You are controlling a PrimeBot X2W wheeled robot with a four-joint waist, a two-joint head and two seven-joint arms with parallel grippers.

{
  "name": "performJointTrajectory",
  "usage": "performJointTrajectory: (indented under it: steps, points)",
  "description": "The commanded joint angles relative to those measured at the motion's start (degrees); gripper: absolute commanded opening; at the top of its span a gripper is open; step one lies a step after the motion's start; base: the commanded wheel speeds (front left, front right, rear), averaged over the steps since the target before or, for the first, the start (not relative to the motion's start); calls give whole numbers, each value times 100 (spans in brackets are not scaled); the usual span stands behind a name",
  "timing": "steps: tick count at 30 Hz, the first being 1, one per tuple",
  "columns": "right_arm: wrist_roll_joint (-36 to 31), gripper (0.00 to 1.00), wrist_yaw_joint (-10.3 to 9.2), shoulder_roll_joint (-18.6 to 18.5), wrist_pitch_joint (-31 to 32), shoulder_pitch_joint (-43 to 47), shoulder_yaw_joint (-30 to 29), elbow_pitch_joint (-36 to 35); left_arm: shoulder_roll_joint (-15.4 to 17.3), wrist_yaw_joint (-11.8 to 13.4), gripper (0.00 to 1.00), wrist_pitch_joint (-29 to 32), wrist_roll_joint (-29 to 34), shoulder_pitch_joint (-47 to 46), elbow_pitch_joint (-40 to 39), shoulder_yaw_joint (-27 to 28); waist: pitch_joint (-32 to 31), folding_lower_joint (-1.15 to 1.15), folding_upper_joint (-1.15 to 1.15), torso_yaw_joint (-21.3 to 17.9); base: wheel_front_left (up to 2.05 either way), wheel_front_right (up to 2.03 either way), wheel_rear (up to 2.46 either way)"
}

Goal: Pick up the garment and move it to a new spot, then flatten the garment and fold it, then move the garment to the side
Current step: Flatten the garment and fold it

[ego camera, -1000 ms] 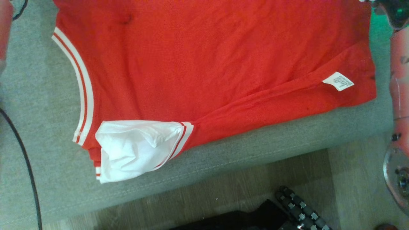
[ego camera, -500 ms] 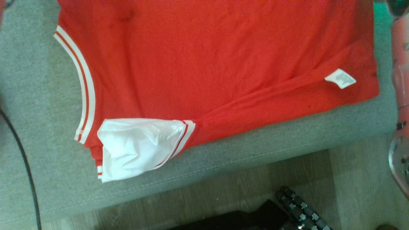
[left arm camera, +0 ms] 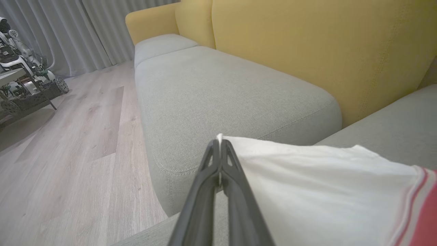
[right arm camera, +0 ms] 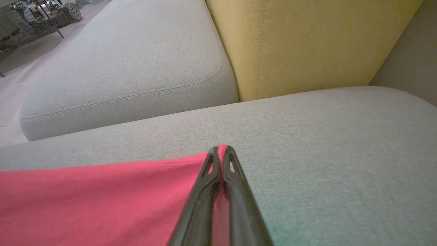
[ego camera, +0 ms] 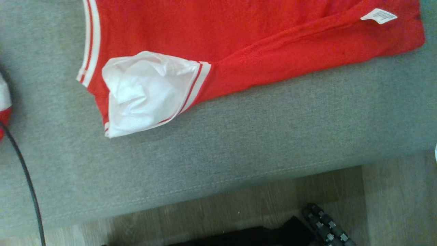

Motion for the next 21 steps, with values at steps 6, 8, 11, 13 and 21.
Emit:
performJointTrajectory:
  steps: [6, 8, 11, 13, 21]
  points:
    - [487, 0, -2, -330, 134, 312, 275, -371, 331, -129, 0, -179, -453, 502, -685, 120, -325, -1, 0, 276, 0, 0, 0]
    - [647, 0, -2, -485, 224, 527, 391, -519, 396, -146, 0, -144, -725, 853, -1045, 149, -409, -1, 0, 365, 0, 0, 0]
    - [886, 0, -2, -750, 351, 862, 515, -821, 594, -155, 0, -7, -1052, 1392, -1723, 164, -503, -1, 0, 505, 0, 0, 0]
    - [1066, 0, -2, -915, 458, 1106, 576, -1066, 758, -131, 0, 77, -1201, 1747, -2225, 197, -552, -1, 0, 597, 0, 0, 0]
    - [1562, 0, -2, -1309, 786, 2287, 543, -2086, 1420, 556, 0, 412, -1896, 3389, -4344, 529, -758, -1, 0, 770, 0, 0, 0]
